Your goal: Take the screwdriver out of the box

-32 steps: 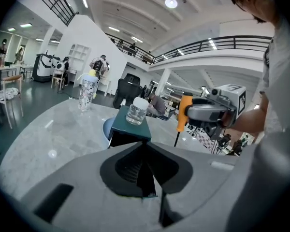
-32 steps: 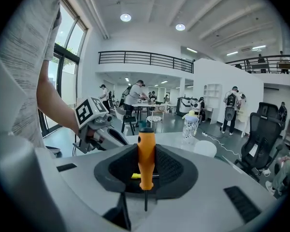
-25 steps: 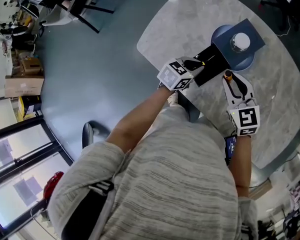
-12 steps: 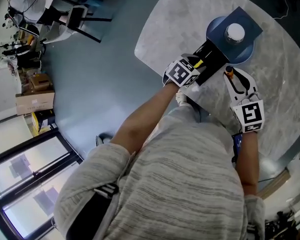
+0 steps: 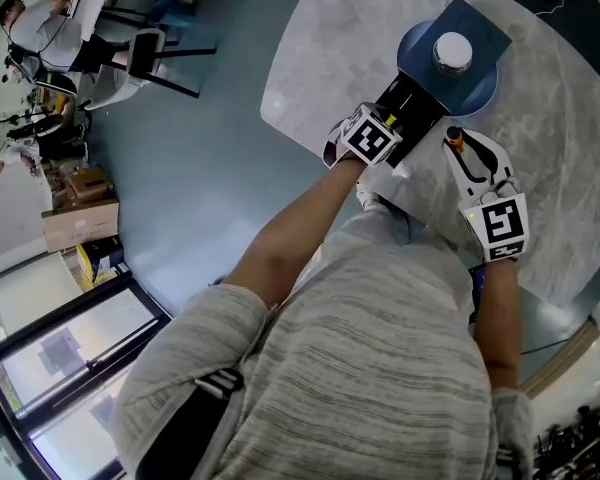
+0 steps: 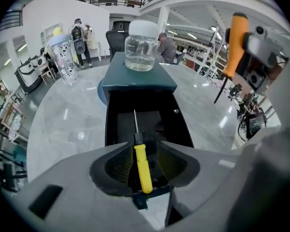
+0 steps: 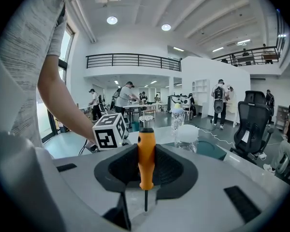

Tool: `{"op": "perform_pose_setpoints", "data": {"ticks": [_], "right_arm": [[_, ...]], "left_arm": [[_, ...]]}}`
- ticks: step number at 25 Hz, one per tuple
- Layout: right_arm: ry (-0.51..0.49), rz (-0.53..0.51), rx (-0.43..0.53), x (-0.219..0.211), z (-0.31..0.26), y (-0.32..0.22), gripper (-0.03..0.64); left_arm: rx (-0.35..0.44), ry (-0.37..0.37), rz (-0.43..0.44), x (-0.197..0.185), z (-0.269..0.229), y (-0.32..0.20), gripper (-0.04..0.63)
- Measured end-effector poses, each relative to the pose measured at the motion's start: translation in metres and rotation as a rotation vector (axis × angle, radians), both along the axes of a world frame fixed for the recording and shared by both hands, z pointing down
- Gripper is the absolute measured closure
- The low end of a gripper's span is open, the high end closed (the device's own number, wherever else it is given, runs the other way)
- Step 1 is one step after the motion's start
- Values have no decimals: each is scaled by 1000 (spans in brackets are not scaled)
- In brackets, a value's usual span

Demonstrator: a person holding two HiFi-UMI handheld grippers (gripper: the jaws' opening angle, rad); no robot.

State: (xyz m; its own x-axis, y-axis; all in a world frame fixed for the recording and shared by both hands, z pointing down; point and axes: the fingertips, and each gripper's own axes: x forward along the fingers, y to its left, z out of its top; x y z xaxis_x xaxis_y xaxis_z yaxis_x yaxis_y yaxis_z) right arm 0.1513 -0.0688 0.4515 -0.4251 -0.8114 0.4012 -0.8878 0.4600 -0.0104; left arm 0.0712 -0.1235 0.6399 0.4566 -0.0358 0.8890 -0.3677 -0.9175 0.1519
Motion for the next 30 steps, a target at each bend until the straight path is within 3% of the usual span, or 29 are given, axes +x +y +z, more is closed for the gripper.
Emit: {"op": "perform_pose_setpoints", "data": {"ticks": [15, 30], "right_arm": [[3, 33, -6, 21, 6, 18, 515], [20, 25, -12, 23, 8, 27, 515]], "left_arm": [[61, -156, -6, 9, 27, -1, 442], [48, -156, -22, 10, 32, 1, 466]]}}
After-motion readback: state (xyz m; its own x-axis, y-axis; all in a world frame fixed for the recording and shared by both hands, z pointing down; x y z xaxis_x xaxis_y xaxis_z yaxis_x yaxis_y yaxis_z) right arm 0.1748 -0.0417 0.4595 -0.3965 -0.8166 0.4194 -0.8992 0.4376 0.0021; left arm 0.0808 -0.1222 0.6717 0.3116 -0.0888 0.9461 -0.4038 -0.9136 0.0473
